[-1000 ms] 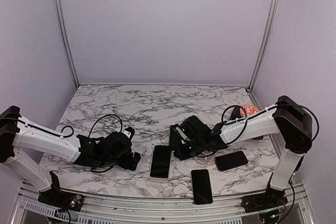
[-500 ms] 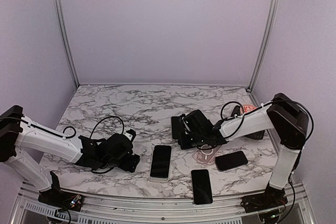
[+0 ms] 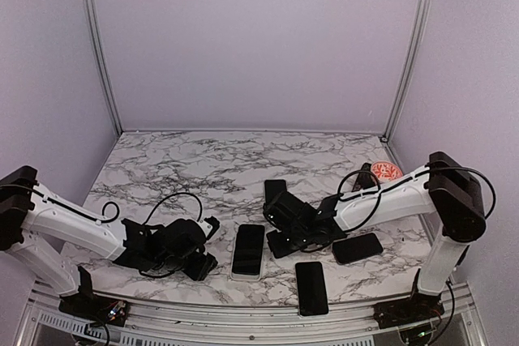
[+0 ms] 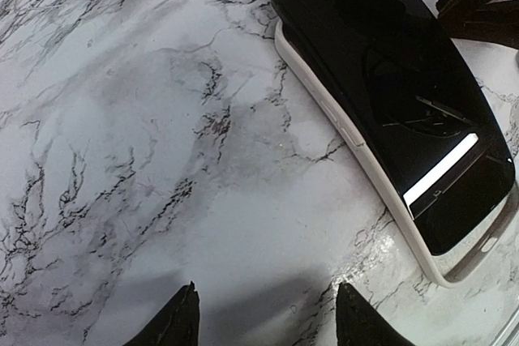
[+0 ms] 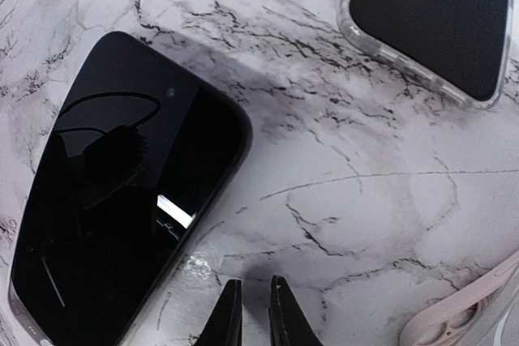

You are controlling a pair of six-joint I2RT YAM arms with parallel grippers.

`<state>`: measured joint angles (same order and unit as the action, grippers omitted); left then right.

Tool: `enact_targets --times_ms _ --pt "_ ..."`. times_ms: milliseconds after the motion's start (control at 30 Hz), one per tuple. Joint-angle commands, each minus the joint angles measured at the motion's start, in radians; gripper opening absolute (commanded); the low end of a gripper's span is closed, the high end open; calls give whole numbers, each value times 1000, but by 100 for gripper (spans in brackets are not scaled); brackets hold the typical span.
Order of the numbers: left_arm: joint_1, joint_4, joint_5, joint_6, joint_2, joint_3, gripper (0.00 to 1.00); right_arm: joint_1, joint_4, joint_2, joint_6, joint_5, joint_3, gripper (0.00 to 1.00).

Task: Put the phone into the phone case
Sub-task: Move the phone with the phone case to the center of the board, then adjust the phone with the phone case at the center of the board.

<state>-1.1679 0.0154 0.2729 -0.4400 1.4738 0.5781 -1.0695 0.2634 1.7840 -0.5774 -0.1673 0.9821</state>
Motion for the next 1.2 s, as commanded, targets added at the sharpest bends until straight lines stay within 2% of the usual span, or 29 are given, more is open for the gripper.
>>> enact_targets --times_ms 0,267,400,533,700,833,933,1167 --pt "-20 66 -43 13 45 10 57 -47 112 68 -37 -48 97 12" --pt "-24 118 -16 37 138 61 57 -81 113 112 -45 -49 159 12" --pt "-24 123 3 44 139 64 57 -82 125 101 -28 -65 160 12" --pt "-24 152 14 56 129 53 58 -86 64 99 10 -56 154 12" --pt "-23 92 116 72 138 77 62 -80 148 158 43 -126 219 12" --pt "-14 43 181 99 140 94 62 -31 181 115 53 -171 196 12" --pt "5 52 185 100 145 93 62 4 143 92 74 -172 177 13" --pt "69 96 141 102 209 129 61 20 173 183 120 -181 301 13"
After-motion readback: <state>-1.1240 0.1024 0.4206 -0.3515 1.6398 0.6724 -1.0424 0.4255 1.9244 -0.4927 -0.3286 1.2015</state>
